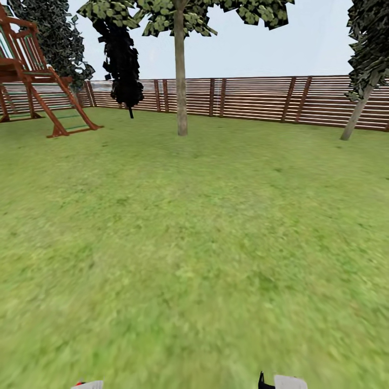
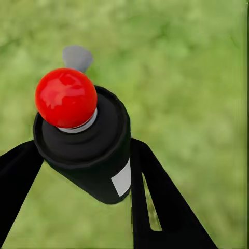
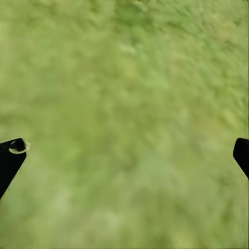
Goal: In the garden, pick up the pesticide atomizer on the floor and spray pesticide onto both trees until each tree trunk is fully covered.
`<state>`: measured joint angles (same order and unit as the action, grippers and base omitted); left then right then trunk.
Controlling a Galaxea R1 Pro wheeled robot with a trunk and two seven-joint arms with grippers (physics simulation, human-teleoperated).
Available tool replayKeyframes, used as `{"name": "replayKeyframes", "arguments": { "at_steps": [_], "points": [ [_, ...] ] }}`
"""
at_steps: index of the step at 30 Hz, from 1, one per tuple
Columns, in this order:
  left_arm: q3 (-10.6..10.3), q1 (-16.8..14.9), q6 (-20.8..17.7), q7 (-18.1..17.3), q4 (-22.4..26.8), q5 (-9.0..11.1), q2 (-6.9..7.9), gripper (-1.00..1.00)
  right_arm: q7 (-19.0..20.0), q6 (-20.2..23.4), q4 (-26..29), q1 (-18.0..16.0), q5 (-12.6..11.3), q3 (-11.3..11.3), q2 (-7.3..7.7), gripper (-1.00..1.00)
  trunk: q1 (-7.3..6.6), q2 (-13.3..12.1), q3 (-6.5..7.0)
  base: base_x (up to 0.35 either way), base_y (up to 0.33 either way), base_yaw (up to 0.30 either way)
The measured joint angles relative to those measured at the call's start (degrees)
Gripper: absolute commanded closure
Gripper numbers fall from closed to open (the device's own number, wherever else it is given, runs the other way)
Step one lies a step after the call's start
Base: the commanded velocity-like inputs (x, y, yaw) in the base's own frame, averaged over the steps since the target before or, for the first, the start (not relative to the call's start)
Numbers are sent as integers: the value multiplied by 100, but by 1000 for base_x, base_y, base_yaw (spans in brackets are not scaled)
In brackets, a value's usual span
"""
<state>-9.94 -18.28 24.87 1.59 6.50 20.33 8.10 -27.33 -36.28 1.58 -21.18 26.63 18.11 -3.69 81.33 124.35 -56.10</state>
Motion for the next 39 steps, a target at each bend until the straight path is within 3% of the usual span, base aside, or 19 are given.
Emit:
{"name": "replayKeyframes", "arguments": {
  "at_steps": [39],
  "points": [
    [3, 0, 9, -1, 0, -3, -4, 100, 0, -1, -2, 0, 0, 0, 0, -100, 0, 0, 0, 338, 0, 0]
  ]
}}
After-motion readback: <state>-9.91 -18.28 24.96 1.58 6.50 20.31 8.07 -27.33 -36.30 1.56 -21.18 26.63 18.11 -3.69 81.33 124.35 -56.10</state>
